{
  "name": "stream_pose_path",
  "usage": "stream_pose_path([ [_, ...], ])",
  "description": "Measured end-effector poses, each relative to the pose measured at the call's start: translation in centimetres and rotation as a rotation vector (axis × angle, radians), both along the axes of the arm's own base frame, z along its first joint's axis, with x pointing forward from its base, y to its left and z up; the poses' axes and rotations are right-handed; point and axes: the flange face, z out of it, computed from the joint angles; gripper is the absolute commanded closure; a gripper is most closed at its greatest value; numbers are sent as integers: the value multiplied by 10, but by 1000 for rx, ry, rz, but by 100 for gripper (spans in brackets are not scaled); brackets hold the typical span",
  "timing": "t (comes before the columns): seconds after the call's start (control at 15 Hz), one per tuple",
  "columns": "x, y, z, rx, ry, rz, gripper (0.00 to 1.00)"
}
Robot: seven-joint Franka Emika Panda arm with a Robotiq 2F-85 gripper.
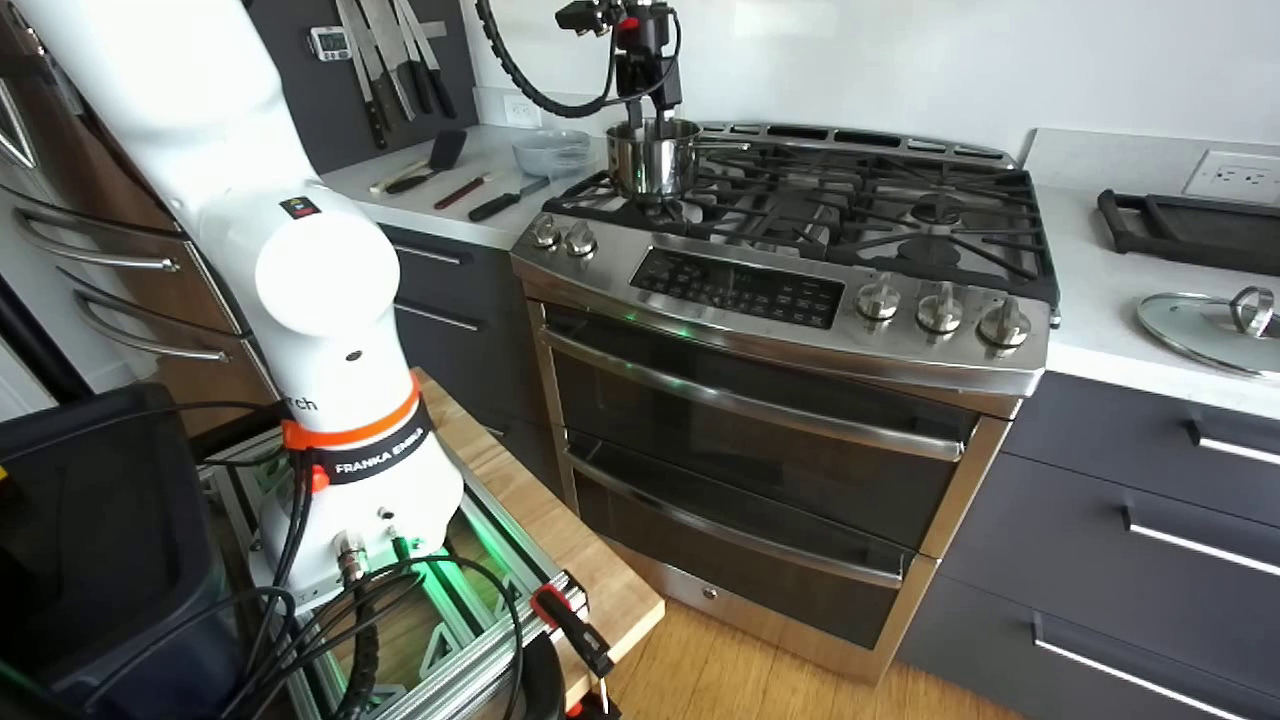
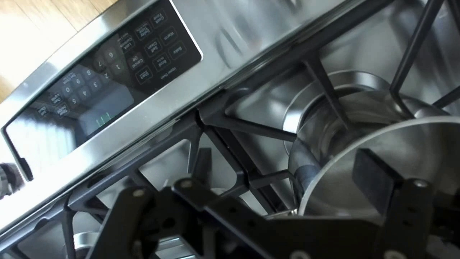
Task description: Move the pot forward
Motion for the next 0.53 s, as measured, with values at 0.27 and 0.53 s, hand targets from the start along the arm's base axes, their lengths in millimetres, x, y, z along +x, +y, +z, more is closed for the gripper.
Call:
stream_pose_path([
  [0.27, 15, 5, -11, 9, -33, -60, 0],
  [0.53, 24, 14, -24, 25, -54, -87, 0],
])
